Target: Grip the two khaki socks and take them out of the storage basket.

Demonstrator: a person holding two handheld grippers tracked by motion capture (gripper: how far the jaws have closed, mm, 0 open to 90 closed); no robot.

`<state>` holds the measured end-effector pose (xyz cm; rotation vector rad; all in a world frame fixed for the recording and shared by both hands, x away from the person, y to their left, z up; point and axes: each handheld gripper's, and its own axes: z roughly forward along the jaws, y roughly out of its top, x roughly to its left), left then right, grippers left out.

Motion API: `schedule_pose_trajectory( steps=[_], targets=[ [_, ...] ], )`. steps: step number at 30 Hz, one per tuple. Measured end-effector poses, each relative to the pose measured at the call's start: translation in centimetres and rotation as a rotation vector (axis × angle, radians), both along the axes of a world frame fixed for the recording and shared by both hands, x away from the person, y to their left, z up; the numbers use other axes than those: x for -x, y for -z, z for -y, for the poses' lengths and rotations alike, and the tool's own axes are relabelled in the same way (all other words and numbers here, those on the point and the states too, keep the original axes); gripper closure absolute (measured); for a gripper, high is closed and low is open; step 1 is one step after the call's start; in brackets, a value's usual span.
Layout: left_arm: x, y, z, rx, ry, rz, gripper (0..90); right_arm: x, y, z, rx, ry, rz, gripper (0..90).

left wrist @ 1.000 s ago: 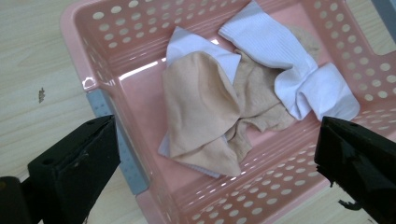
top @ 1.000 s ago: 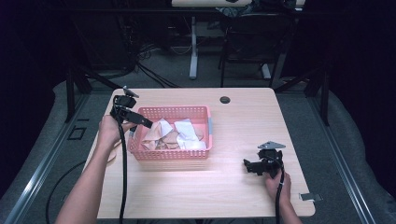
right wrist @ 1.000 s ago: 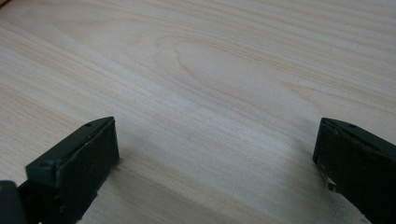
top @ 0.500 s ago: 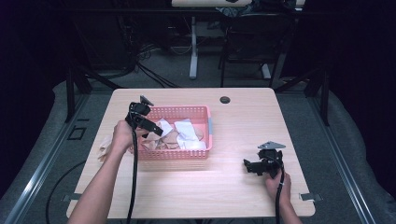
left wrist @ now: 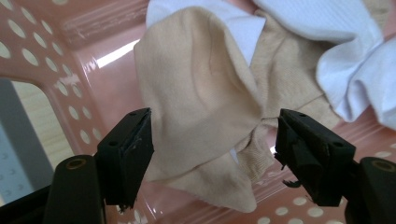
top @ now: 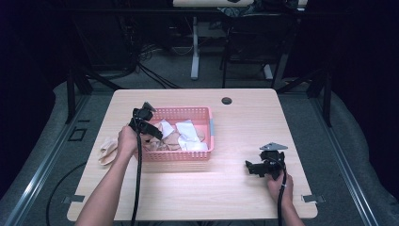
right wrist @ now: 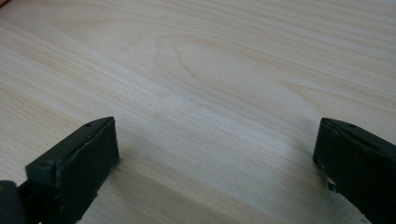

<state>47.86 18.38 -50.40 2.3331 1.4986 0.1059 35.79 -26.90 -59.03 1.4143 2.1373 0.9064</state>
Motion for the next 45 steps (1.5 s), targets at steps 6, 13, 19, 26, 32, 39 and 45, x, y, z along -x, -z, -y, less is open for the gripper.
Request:
schedule_pose_trajectory(
  steps=[6,13,19,26,32,39,45],
  targets=[
    [-0.1,0.4,-0.1,-0.024,-0.014,-0.003,36.1,0.0,0.0,0.0,0.000,0.000,-0.001,0.0],
    [-0.2,1.2,0.2,-0.017,-0.015,-0.026,36.6,0.0,0.0,0.0,0.003,-0.002,-0.002,0.0],
    [-0.4,1.7,0.2,-0.047,-0.024,-0.048,40.4,0.0,0.0,0.0,0.003,-0.004,-0.002,0.0],
    [-0.3,2.0,0.0,-0.042,-0.034,-0.047,59.5,0.0,0.0,0.0,0.006,-0.005,-0.003,0.0],
    [-0.3,1.9,-0.7,-0.027,-0.045,-0.037,73.0,0.0,0.0,0.1,0.009,-0.005,-0.003,0.0],
    [0.0,0.9,-1.4,-0.013,-0.052,-0.016,77.6,0.0,0.0,0.0,0.005,-0.003,-0.002,0.0],
    [0.1,-0.3,-2.1,-0.010,-0.052,0.007,78.3,0.0,0.0,0.0,0.006,-0.004,-0.003,0.0]
  ],
)
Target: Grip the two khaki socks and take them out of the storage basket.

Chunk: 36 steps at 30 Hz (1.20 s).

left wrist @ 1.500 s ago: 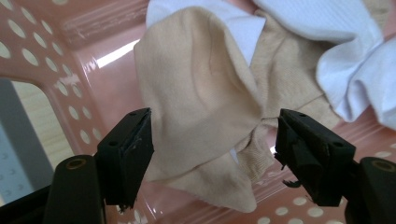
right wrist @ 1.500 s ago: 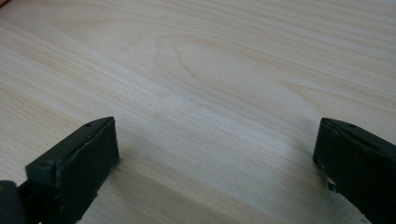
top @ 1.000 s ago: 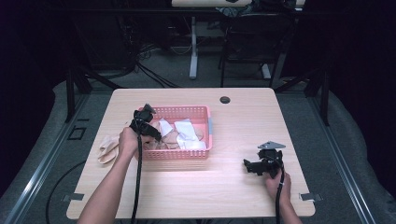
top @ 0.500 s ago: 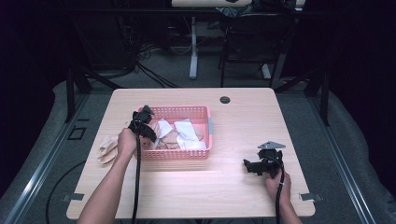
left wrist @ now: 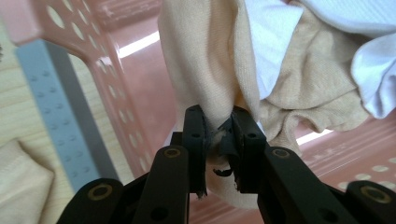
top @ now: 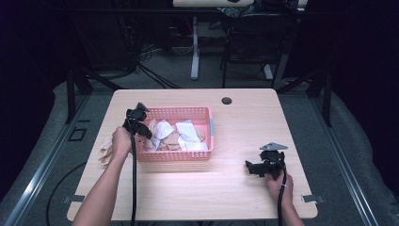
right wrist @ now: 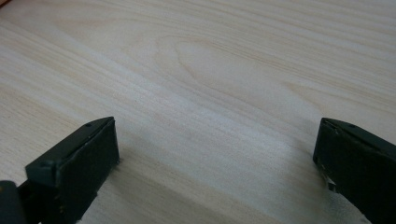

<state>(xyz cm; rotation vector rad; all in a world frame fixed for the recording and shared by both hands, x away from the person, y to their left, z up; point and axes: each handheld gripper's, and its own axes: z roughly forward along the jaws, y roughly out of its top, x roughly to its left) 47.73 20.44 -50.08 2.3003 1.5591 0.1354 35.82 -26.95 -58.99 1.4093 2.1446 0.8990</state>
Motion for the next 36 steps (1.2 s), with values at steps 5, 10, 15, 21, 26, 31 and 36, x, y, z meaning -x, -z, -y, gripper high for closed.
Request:
schedule_pose_trajectory(
  steps=[5,10,15,21,26,31,36],
  targets=[
    [0.3,-0.9,-0.1,-0.012,0.019,0.017,79.1,0.0,0.0,0.0,0.000,0.000,0.000,0.0],
    [0.3,-1.5,-0.2,0.001,0.022,0.025,79.3,0.0,0.0,0.0,0.000,0.000,-0.001,0.0],
    [0.2,-2.3,0.1,0.001,0.040,0.034,79.3,0.0,0.0,0.0,0.005,0.001,-0.001,0.0],
    [0.1,-3.3,0.5,0.001,0.061,0.047,79.2,0.0,0.0,0.0,0.000,-0.001,0.000,0.0],
    [0.1,-4.0,0.9,-0.014,0.082,0.050,79.3,0.0,0.0,0.0,-0.002,0.001,0.001,0.0],
    [-0.1,-5.3,0.8,-0.009,0.085,0.070,79.3,-0.1,0.0,0.0,-0.003,-0.004,0.002,0.0],
    [-0.2,-6.6,0.6,-0.016,0.092,0.085,79.3,0.0,0.0,0.0,-0.002,-0.003,0.002,0.0]
  ],
)
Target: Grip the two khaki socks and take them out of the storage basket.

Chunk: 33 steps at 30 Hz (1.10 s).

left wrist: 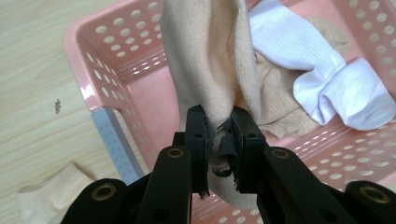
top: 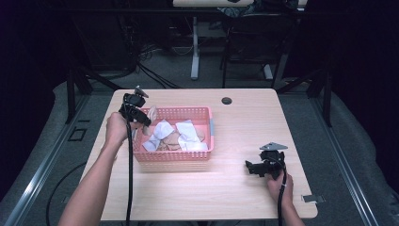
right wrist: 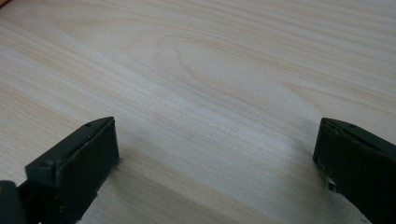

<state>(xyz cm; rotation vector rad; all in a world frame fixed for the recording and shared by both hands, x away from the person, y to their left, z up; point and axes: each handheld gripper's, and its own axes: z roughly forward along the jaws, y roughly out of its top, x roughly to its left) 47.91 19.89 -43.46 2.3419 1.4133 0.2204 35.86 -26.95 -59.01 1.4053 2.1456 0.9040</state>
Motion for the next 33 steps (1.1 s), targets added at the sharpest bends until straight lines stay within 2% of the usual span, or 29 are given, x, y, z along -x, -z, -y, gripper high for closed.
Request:
schedule_pose_trajectory(
  steps=[3,9,18,24,27,29,32,33],
  targets=[
    [0.3,-0.9,-0.2,0.010,-0.005,0.015,79.3,0.0,0.0,0.0,0.006,0.003,-0.001,0.0],
    [1.1,-3.0,-1.0,0.000,-0.009,0.049,79.3,0.0,0.0,0.0,0.006,0.004,-0.001,0.0],
    [2.1,-5.1,-3.7,-0.005,-0.047,0.084,79.3,0.0,0.0,0.0,0.006,0.004,0.000,0.0],
    [2.8,-5.4,-6.6,-0.008,-0.107,0.082,79.3,0.0,0.0,0.0,0.004,0.007,0.002,0.0],
    [3.2,-5.2,-8.1,-0.028,-0.137,0.077,79.3,0.0,0.0,0.0,0.003,0.009,0.004,0.0],
    [3.4,-4.9,-9.1,-0.040,-0.163,0.077,79.3,0.0,0.0,0.0,0.002,0.008,0.004,0.0],
    [3.6,-4.2,-10.6,-0.053,-0.197,0.058,79.3,0.0,0.0,0.0,0.002,0.008,0.003,0.0],
    [3.6,-4.0,-11.0,-0.043,-0.211,0.053,79.3,0.0,0.0,0.0,0.002,0.009,0.003,0.0]
  ],
)
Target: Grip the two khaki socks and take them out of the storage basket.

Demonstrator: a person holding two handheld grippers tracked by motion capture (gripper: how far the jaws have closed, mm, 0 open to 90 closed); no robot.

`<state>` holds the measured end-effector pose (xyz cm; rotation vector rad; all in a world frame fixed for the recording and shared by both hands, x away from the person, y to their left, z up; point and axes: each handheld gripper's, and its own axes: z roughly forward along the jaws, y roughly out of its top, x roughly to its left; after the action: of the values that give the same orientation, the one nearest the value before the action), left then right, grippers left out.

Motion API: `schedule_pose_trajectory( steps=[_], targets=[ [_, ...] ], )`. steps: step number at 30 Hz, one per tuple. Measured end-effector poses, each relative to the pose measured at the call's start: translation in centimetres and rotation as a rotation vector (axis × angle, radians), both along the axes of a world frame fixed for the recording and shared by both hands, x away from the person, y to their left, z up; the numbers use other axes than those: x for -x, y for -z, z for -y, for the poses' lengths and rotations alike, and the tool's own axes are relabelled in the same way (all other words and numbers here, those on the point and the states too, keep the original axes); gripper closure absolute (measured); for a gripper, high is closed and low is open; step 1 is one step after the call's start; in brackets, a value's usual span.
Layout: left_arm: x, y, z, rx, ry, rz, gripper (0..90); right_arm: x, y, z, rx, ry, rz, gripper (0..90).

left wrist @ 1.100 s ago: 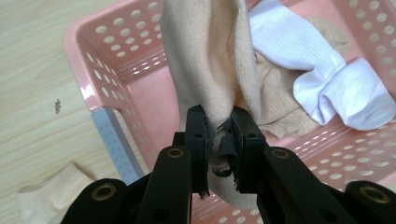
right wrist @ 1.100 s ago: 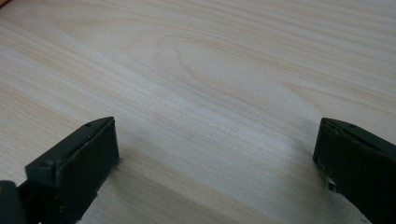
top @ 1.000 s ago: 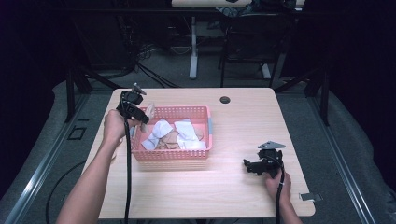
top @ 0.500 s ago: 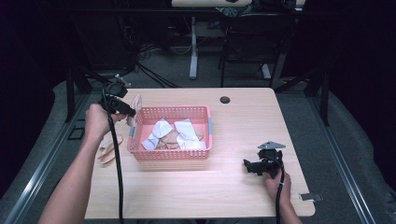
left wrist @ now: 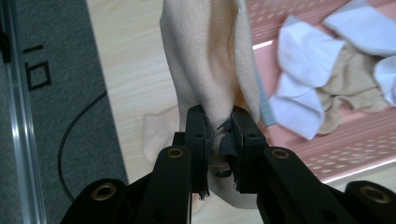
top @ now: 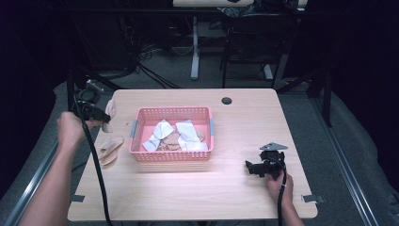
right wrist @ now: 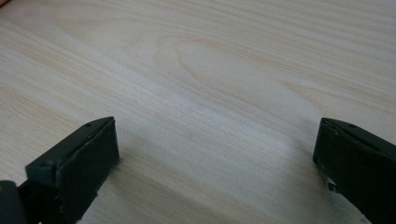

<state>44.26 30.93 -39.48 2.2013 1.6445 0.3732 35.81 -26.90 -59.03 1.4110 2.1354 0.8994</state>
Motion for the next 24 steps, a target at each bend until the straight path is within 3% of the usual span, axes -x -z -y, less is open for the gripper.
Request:
schedule_pose_trajectory(
  steps=[11,24],
  targets=[
    [0.0,3.8,-2.6,0.024,-0.063,-0.046,79.2,0.0,0.0,0.0,0.000,0.001,0.000,0.0],
    [-1.3,9.3,-2.2,0.064,-0.084,-0.118,79.1,0.0,0.0,0.0,0.000,-0.001,0.000,0.0]
  ],
)
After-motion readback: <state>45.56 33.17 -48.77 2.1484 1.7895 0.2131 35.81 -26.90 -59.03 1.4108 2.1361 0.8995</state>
